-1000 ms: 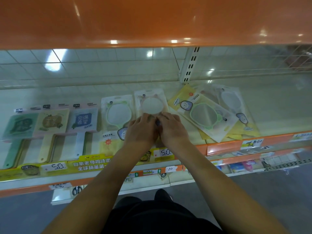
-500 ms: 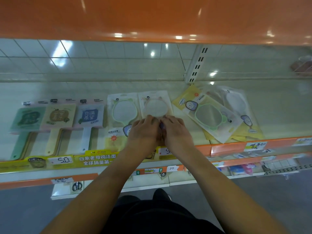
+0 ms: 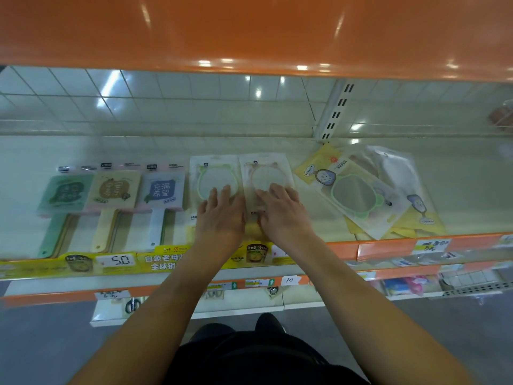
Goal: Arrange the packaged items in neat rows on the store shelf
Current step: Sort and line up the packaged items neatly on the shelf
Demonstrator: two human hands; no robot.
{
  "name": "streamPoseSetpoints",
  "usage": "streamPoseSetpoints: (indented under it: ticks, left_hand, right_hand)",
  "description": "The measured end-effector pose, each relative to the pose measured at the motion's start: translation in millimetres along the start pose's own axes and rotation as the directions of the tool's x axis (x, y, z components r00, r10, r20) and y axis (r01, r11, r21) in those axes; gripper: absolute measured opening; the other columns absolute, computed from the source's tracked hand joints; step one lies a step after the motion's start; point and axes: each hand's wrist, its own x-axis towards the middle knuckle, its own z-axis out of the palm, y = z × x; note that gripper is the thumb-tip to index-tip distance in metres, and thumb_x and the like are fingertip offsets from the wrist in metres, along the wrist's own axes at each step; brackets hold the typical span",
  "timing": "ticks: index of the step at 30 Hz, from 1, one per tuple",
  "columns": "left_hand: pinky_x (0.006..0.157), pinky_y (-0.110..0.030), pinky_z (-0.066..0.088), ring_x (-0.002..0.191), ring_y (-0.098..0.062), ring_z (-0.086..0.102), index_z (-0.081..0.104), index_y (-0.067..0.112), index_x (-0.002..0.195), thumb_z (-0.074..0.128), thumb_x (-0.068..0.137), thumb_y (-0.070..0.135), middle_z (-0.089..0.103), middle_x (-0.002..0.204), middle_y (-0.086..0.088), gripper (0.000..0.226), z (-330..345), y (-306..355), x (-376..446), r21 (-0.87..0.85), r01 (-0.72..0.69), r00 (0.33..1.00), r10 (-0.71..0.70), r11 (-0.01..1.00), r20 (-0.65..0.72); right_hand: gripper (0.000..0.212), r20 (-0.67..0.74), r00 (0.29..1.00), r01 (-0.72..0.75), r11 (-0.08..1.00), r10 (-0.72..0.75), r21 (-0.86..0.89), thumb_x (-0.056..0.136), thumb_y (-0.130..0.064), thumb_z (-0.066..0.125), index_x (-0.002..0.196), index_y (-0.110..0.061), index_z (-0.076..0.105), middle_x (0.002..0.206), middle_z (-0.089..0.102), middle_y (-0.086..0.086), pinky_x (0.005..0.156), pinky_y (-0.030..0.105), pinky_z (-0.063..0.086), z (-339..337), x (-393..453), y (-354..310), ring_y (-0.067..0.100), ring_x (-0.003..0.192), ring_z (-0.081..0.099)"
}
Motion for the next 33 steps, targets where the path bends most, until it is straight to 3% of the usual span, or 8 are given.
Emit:
streamPoseSetpoints:
  ticks: [6,12,16,22,27,33]
  left_hand:
    - [0.11,-0.044,0.026,0.144,-0.03,0.017,0.04,0.022,0.134,0.037,0.098,0.029,0.023,0.152,-0.005,0.037,-1,-2,-3,0.017,-0.035,0.999,0.036,0.999,-0.013]
    - [0.098,-0.039,0.035,0.126,-0.024,0.039,0.048,0.024,0.122,0.047,0.091,0.024,0.041,0.134,-0.002,0.031,-11,4,3,0.032,-0.013,1.0,0.014,0.999,-0.025]
    - [0.1,-0.04,0.033,0.131,-0.026,0.037,0.039,0.022,0.138,0.047,0.094,0.028,0.035,0.146,-0.003,0.045,-20,26,7,0.004,-0.064,0.996,0.064,0.998,-0.055]
    - [0.098,-0.039,0.033,0.131,-0.025,0.036,0.039,0.024,0.138,0.046,0.093,0.037,0.033,0.148,-0.001,0.048,-15,80,21,-0.005,-0.164,0.986,0.164,0.986,-0.04]
    - [0.1,-0.04,0.034,0.13,-0.026,0.038,0.04,0.022,0.138,0.047,0.092,0.038,0.036,0.146,-0.002,0.048,1,120,22,-0.001,-0.235,0.971,0.235,0.972,-0.034]
    - [0.101,-0.041,0.035,0.129,-0.027,0.038,0.041,0.021,0.136,0.049,0.091,0.037,0.037,0.144,-0.002,0.049,12,145,26,0.011,-0.246,0.969,0.246,0.969,-0.026]
  right_hand:
    - [0.05,0.005,1.0,-0.025,1.0,0.025,0.002,0.095,-0.03,0.05,0.143,-0.031,0.037,0.148,0.029,-0.005,0.109,0.04,0.033,7,-2,-3,0.027,0.141,0.018]
    - [0.054,0.029,1.0,0.004,0.998,-0.005,0.069,0.095,-0.031,0.052,0.146,-0.031,0.037,0.152,0.029,-0.002,0.111,0.039,0.032,-4,-1,6,0.026,0.14,0.023]
    - [0.056,-0.113,0.994,0.003,0.995,0.008,0.096,0.09,-0.027,0.058,0.144,-0.027,0.044,0.153,0.034,0.005,0.112,0.041,0.031,-15,-6,32,0.028,0.141,0.028]
    - [0.055,-0.19,0.97,-0.135,0.985,0.153,0.108,0.09,-0.033,0.06,0.142,-0.025,0.046,0.15,0.038,0.005,0.112,0.045,0.032,-34,-20,87,0.03,0.14,0.03]
    - [0.06,-0.287,0.948,-0.108,0.987,0.138,0.117,0.071,-0.026,0.067,0.129,-0.018,0.059,0.13,0.056,0.016,0.096,0.051,0.047,-29,-40,120,0.042,0.12,0.051]
    - [0.057,-0.318,0.937,-0.106,0.986,0.141,0.127,0.069,-0.023,0.073,0.125,-0.015,0.061,0.134,0.053,0.017,0.098,0.057,0.044,-36,-42,146,0.045,0.127,0.045]
